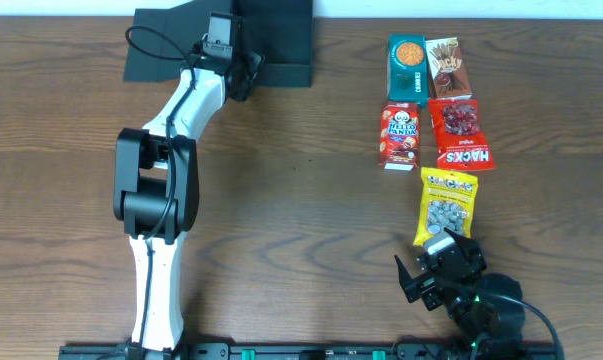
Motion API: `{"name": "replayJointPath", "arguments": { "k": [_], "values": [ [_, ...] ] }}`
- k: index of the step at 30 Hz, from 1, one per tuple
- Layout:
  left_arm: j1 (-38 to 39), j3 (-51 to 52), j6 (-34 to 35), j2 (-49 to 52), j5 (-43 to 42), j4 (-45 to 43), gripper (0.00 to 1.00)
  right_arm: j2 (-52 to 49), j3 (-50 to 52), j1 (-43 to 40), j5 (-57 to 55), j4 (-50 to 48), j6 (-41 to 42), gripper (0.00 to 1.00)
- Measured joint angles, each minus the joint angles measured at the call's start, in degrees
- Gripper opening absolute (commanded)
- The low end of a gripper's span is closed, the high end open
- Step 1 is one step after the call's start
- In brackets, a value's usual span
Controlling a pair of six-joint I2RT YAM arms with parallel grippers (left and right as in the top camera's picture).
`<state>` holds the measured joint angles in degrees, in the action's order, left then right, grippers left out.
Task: Pack container
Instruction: 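Push the black box with the left gripper, rotating it toward center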
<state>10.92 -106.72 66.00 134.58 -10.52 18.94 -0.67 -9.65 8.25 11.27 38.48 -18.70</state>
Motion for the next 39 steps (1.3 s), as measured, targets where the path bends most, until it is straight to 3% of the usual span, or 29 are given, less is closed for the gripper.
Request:
{"name": "replayJointPath", "arguments": {
  "k": [10, 19, 28, 39],
  "values": [
    [0.0, -2.4, -3.74, -1.18, -0.85, 12.41, 0.06, 0.0, 0.0, 0.0, 0.0, 0.0, 0.0, 0.99],
    [-0.42, -7.23, -12.13, -1.16, -0.42, 28.26, 0.06, 0.0, 0.0, 0.0, 0.0, 0.0, 0.0, 0.99],
    [1.22, -20.31, -23.85, 0.98, 8.76, 50.14, 0.05, -0.02, 0.0, 0.0, 0.0, 0.0, 0.0, 0.99],
    [8.26, -24.55, -40.96, 0.98, 16.98, 58.21, 0.06, 0.0, 0.0, 0.0, 0.0, 0.0, 0.0, 0.99]
  ]
}}
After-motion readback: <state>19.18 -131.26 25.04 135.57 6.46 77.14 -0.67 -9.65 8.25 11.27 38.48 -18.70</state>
